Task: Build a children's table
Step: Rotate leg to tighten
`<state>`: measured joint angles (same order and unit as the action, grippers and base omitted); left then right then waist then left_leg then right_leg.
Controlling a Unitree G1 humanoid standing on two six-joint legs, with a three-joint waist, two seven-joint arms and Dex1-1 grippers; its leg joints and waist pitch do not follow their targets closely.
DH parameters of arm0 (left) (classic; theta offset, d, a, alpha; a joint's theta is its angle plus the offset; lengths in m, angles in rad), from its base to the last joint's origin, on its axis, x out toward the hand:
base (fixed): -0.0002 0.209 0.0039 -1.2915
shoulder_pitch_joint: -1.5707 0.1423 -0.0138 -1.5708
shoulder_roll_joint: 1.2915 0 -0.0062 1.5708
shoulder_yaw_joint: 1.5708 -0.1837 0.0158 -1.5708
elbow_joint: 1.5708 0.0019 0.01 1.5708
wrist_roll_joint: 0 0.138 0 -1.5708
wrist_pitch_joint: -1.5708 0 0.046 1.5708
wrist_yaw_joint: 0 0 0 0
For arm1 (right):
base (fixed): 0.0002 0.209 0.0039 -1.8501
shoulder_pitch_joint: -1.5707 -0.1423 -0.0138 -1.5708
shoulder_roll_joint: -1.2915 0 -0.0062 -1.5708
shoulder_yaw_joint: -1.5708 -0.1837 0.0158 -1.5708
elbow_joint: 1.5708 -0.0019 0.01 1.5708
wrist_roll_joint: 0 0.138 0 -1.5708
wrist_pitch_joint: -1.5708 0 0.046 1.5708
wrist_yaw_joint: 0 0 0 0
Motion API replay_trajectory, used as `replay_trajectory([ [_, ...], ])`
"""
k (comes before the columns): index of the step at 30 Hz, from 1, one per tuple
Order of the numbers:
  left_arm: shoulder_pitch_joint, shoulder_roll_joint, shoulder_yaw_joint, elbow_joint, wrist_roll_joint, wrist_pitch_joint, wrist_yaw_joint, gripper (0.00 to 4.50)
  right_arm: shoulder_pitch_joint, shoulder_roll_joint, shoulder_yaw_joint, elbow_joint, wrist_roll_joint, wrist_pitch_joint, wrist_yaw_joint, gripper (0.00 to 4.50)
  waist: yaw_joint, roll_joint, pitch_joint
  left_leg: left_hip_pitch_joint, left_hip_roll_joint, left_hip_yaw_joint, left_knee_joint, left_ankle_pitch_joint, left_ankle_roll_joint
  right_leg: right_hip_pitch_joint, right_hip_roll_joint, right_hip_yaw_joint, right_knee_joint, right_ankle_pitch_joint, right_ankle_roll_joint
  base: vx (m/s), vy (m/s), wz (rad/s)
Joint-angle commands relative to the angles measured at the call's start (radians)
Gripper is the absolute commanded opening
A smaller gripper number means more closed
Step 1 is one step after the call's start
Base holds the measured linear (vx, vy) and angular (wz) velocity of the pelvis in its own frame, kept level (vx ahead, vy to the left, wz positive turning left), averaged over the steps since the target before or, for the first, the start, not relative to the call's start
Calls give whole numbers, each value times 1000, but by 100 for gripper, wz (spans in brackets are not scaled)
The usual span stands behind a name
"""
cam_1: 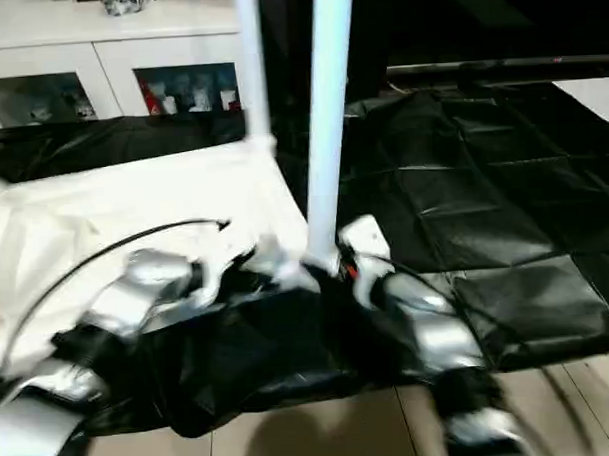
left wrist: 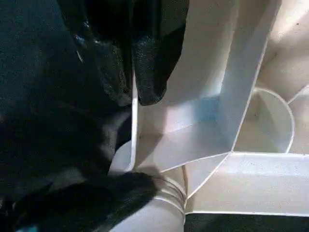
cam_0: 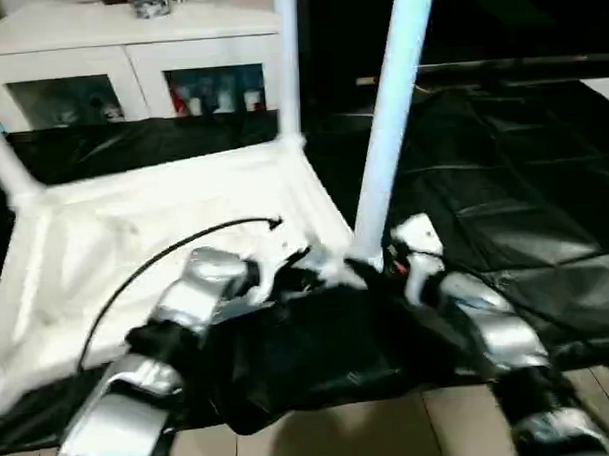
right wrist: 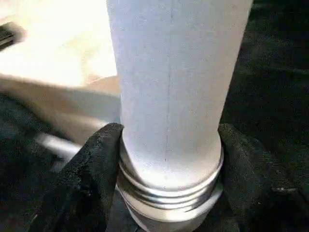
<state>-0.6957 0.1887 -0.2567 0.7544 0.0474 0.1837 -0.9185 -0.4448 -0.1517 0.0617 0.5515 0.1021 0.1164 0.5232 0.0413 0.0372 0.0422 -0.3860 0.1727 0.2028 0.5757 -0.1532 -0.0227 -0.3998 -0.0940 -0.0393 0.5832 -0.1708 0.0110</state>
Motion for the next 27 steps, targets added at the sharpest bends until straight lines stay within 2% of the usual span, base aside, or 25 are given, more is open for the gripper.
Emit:
replay_trajectory([
  [1, -22, -73, 34, -16, -55, -23, 31, 0, -1, 39, 43, 58, -30, 23, -33, 267, 0, -16, -56, 27, 46, -32, -73, -391, -11, 24, -51, 26, -86, -417, -174, 0, 0, 0],
  [4, -29, -118, 26, -11, -57, -27, 38, 0, -23, 85, 63, 80, -25, -6, 0, 267, -2, -14, -59, 22, 47, -30, -72, -363, 5, 28, -50, 26, -80, -342, -192, 0, 0, 0],
  [5, -30, -123, 25, -9, -56, -27, 35, 0, -27, 92, 64, 80, -18, -6, 16, 323, -1, -14, -59, 22, 46, -29, -71, -356, 14, 29, -49, 27, -80, -320, -199, 0, 0, 0],
  [7, -27, -118, 18, -10, -60, -34, 9, 0, -28, 83, 74, 59, -2, -4, 83, 343, 0, -12, -60, 20, 46, -28, -70, -338, 30, 32, -50, 26, -78, -301, -206, 0, 0, 0],
  [8, -26, -115, 17, -12, -61, -35, 3, 0, -28, 78, 76, 55, -1, -4, 93, 343, 0, -13, -60, 20, 46, -27, -70, -338, 32, 33, -49, 26, -78, -301, -207, 0, 0, 0],
  [11, -20, -95, 14, -18, -65, -41, -31, 0, -25, 48, 88, 42, -4, -17, 136, 382, 1, -13, -60, 20, 47, -28, -70, -338, 36, 35, -49, 25, -78, -310, -206, 0, 0, 0],
  [16, 14, -9, -9, -68, -71, -47, -189, 0, 4, -66, 98, -29, 29, -35, 329, 382, 9, -14, -61, 19, 49, -26, -67, -311, 56, 40, -50, 24, -74, -265, -225, 0, 0, 0],
  [18, 28, 44, -24, -86, -74, -42, -282, 0, 27, -139, 116, -81, 49, -23, 457, 382, 18, -10, -60, 19, 54, -22, -66, -297, 69, 39, -48, 23, -71, -252, -232, 0, 0, 0],
  [21, 38, 90, -41, -91, -63, -53, -340, 0, 36, -179, 111, -116, 72, -4, 520, 382, 29, -7, -62, 23, 59, -22, -67, -294, 63, 36, -47, 23, -65, -229, -247, 0, 0, 0],
  [25, 44, 126, -35, -102, -75, -52, -407, 0, 37, -212, 99, -146, 88, 6, 586, 382, 36, -6, -64, 26, 60, -22, -67, -284, 53, 34, -47, 24, -59, -183, -266, 0, 0, 0],
  [27, 48, 140, -35, -112, -82, -47, -434, 0, 43, -231, 107, -163, 96, 17, 616, 382, 39, -12, -63, 23, 58, -20, -66, -279, 56, 37, -48, 24, -58, -187, -264, 0, 0, 0],
])
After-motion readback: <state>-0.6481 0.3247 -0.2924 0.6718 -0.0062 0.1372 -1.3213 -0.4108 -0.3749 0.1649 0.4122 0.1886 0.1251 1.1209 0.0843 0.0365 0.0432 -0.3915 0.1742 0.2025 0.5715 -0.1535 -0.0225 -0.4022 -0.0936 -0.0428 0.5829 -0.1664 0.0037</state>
